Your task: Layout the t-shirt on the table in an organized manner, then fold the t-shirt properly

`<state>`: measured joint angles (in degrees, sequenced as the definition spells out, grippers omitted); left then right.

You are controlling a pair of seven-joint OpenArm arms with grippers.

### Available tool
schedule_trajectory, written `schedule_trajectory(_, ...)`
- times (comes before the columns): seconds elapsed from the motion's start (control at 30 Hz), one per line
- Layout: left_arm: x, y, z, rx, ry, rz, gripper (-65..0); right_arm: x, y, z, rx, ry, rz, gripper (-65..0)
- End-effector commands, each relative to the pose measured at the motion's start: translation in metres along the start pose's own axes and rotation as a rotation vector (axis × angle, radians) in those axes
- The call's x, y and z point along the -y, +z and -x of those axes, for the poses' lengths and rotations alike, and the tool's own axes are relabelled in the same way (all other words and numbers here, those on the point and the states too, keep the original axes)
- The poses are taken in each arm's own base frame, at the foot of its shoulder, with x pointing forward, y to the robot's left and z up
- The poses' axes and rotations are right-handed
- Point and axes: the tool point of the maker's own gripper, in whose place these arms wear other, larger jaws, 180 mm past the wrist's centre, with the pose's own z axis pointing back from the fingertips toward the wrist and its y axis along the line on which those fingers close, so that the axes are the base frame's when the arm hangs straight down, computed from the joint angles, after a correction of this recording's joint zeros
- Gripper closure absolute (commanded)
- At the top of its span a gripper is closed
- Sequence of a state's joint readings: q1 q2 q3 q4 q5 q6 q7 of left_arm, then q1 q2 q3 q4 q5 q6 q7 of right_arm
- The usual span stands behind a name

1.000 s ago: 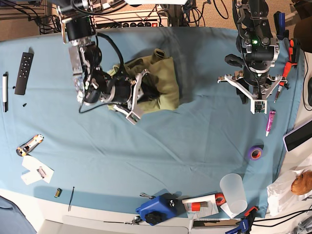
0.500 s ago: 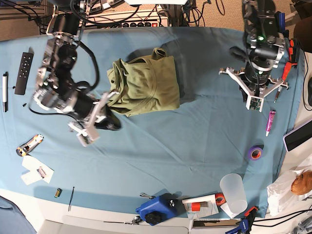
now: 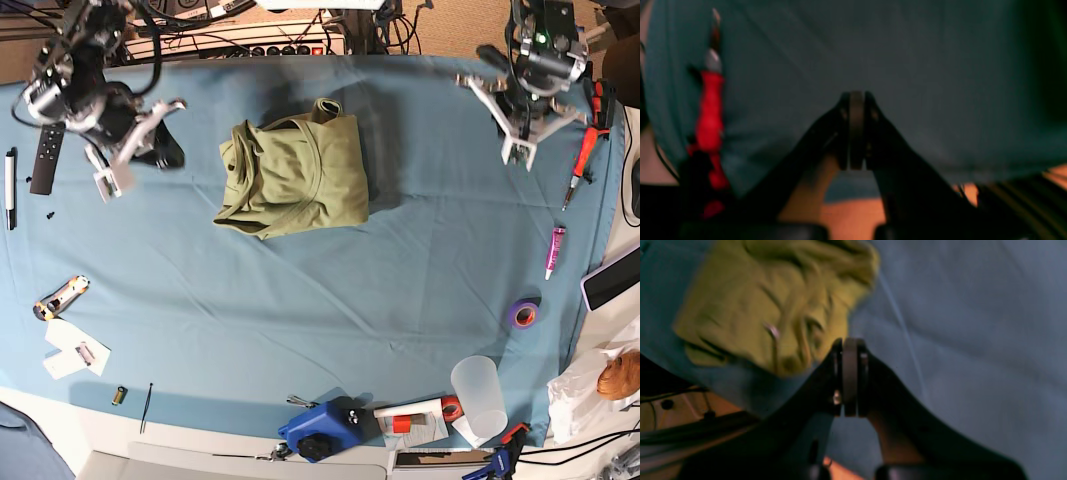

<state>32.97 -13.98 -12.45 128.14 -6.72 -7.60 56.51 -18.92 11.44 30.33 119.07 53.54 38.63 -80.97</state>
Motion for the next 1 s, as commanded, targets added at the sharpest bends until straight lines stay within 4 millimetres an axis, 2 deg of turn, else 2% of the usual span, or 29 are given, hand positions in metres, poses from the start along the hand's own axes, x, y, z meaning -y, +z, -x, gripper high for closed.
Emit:
schedule_trajectory(0.0, -0.003, 0.005, 0.002, 0.002, -0.016, -0.010, 0.0, 0.000, 0.007, -0.001, 0.016, 0.009, 0.005, 0.0)
schedule_trajectory(0.17, -0.010, 0.014, 0.040, -0.104, -0.028, -0.019, 0.0, -0.008, 0.018, 0.048, -0.106, -0.031, -0.007, 0.0)
schedule_trajectory(0.4, -0.016, 0.038, 0.093, -0.253, 0.061, 0.005, 0.0, -0.026, 0.037, 0.107, -0.272, -0.096, -0.032, 0.0)
schedule_trajectory(0.53, -0.014, 0.048, 0.118, -0.322, 0.054, 0.019, 0.0, -0.025, 0.048, 0.136, -0.377, -0.098, 0.006, 0.0)
schedule_trajectory(0.67, 0.001, 0.044, 0.142, -0.370, 0.134, 0.098, 0.0, -0.021, 0.051, 0.152, -0.425, -0.127, 0.017, 0.0)
schedule_trajectory(0.77, 0.009, 0.041, 0.169, -0.440, 0.164, 0.145, 0.0, -0.019, 0.050, 0.169, -0.458, -0.182, 0.009, 0.0)
schedule_trajectory(0.97, 0.010, 0.038, 0.228, -0.589, 0.235, 0.147, 0.0, -0.020, 0.049, 0.221, -0.566, -0.333, -0.024, 0.0)
